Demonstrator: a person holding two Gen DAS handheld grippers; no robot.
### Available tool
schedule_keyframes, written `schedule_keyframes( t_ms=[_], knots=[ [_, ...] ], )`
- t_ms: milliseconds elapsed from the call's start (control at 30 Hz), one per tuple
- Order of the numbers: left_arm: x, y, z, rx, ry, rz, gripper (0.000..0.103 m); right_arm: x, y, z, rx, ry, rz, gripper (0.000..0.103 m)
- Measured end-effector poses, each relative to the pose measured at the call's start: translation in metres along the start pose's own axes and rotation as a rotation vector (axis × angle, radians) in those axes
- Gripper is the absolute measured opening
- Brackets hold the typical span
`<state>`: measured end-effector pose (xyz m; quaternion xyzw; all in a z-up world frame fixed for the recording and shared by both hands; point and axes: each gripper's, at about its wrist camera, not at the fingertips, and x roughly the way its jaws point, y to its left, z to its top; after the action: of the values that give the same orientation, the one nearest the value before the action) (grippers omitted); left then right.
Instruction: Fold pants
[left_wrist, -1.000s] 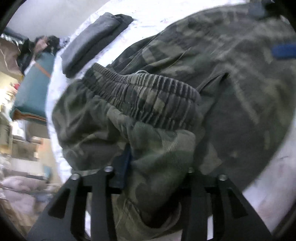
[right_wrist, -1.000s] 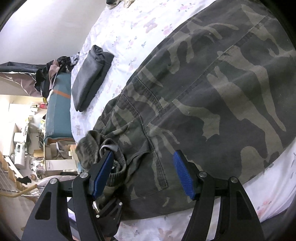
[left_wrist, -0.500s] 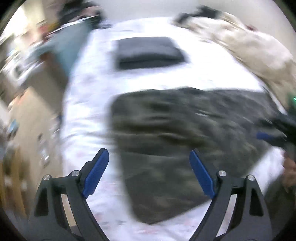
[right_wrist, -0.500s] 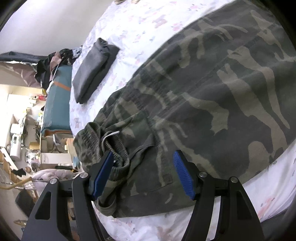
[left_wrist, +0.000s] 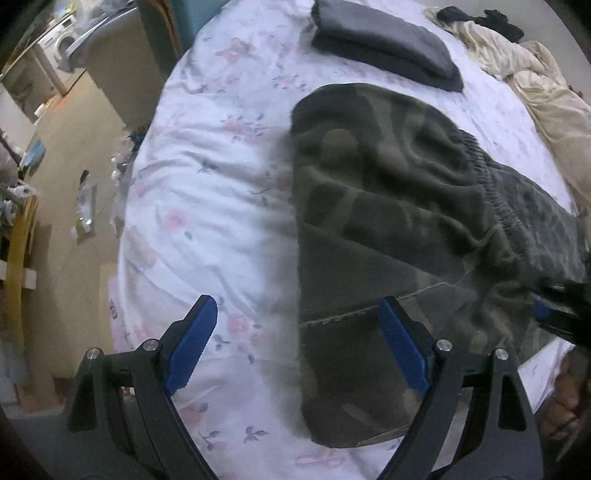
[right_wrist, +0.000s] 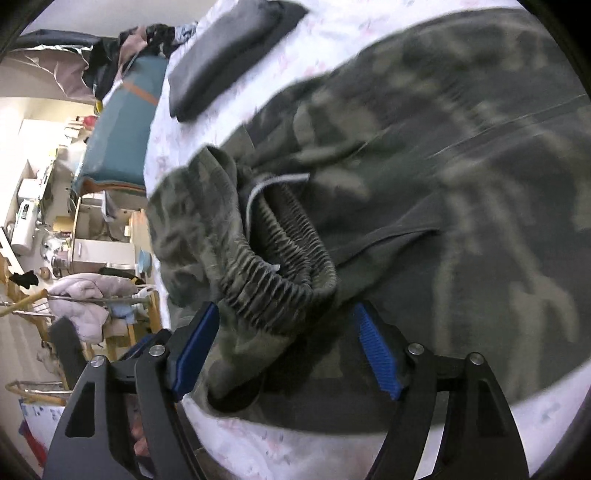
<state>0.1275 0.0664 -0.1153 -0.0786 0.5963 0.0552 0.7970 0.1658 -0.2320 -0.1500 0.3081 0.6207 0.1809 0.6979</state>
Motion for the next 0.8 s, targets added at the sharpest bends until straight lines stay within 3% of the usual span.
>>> schedule_keyframes(
  t_ms=[33,67,167,267,400,467,533,667,733,800],
  knots=[
    [-0.001,0.000,0.001,-0.001,-0.005,-0.003,0.086,0.010,-0.001,0.001,0.012,0.006,0.010,0.076],
    [-0.005,0.000,0.002,-0.006,-0.016,-0.001,0.086,0.015,-0.001,0.001,0.017,0.005,0.020,0.069],
    [-0.016,0.005,0.005,-0.040,-0.057,0.003,0.086,0.013,0.007,-0.005,-0.026,-0.051,-0.021,0.040],
    [-0.023,0.015,0.009,-0.093,-0.084,-0.019,0.086,-0.029,0.019,-0.026,-0.012,-0.142,0.033,0.032],
    [-0.025,0.014,0.011,-0.114,-0.090,-0.046,0.086,-0.044,-0.003,-0.055,0.145,-0.173,0.046,0.036],
    [-0.021,0.010,0.012,-0.095,-0.070,-0.046,0.086,-0.019,-0.020,-0.059,0.195,-0.092,0.016,0.054],
    [-0.016,0.008,0.011,-0.096,-0.047,-0.044,0.086,-0.004,-0.024,-0.061,0.180,-0.015,-0.019,0.061],
    [-0.008,0.006,0.005,-0.095,-0.017,-0.033,0.086,-0.032,0.009,-0.057,-0.019,-0.072,-0.178,0.062],
    [-0.002,0.003,0.002,-0.077,0.001,-0.030,0.086,-0.052,0.029,-0.046,-0.106,-0.152,-0.252,0.062],
    [0.002,-0.002,0.000,-0.062,0.014,-0.022,0.086,-0.059,0.052,-0.031,-0.198,-0.208,-0.272,0.063]
  ],
)
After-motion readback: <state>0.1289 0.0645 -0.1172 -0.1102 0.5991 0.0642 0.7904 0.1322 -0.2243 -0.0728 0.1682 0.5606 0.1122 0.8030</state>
